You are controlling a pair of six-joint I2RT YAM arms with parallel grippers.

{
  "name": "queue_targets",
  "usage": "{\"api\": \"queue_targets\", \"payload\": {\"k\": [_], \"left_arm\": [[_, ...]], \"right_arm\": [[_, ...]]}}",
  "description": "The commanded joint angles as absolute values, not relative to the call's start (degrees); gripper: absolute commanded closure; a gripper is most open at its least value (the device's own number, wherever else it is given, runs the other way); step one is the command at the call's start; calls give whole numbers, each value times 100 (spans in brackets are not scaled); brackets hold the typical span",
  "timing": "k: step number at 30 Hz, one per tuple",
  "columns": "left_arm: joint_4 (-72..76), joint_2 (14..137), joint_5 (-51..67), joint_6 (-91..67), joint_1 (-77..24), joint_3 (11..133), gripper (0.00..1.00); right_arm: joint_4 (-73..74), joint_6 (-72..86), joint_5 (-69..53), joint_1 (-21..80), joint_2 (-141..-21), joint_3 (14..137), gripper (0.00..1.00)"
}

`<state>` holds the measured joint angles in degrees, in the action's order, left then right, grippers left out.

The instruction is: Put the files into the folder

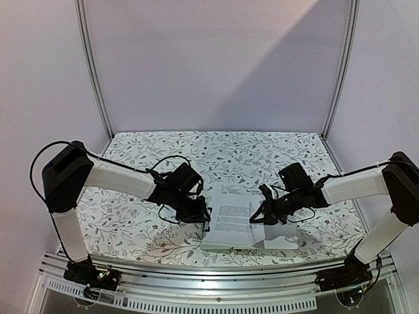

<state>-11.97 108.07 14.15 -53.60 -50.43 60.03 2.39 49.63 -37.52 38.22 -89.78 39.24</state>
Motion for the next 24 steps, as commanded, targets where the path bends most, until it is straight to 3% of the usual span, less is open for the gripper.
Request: {"api": "queue_targets", "payload": {"k": [1,24], "left_arm": [[-1470,10998,1481,-5406,-5010,5834,100],[-1746,11209,1382,-5265,-5019,6040,100]], "right_arm": [[297,4827,-3631,3817,-9133,3897,100],[-111,4254,-3873,3675,-9083,4193,100]]}}
